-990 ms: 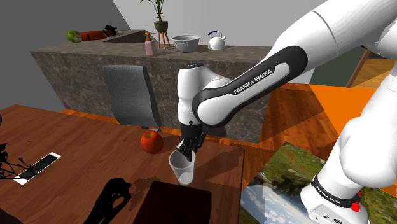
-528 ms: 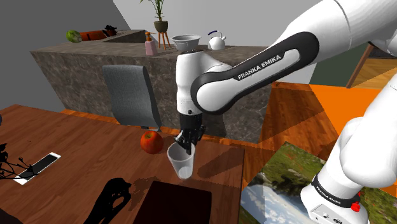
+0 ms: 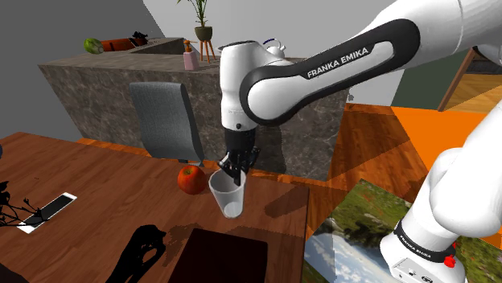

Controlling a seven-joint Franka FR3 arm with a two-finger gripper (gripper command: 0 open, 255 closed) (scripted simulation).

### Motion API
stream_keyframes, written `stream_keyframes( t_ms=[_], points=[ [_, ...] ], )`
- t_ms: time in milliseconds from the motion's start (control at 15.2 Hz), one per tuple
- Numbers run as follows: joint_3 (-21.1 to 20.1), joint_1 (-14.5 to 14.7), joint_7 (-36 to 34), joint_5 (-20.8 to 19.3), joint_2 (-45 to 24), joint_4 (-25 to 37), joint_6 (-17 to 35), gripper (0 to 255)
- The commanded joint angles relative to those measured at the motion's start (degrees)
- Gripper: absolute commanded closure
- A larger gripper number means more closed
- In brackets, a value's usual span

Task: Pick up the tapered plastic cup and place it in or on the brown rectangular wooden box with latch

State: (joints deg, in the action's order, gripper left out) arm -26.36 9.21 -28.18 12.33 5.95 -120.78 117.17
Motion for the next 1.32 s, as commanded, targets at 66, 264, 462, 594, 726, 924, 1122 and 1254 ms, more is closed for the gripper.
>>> stream_keyframes(
  t_ms=[66, 264, 462, 594, 726, 924, 1122, 1254],
  points=[
    [0.2, -0.1, 0.0, 0.1, 0.7, 1.6, -2.3, 255],
    [0.4, -0.2, -0.2, 0.1, 1.3, 3.4, -4.6, 255],
    [0.6, -0.3, -0.4, 0.1, 1.7, 5.3, -6.9, 255],
    [0.7, -0.3, -0.6, 0.1, 1.9, 6.6, -8.4, 255],
    [0.8, -0.4, -0.7, 0.1, 2.1, 8.0, -9.9, 255],
    [-0.7, 0.7, -3.4, 0.3, 2.5, 8.9, -10.7, 255],
    [-3.0, 2.4, -7.6, 0.4, 2.6, 10.2, -11.4, 255],
    [-4.6, 3.5, -10.4, 0.3, 2.3, 11.4, -11.8, 255]
  ],
)
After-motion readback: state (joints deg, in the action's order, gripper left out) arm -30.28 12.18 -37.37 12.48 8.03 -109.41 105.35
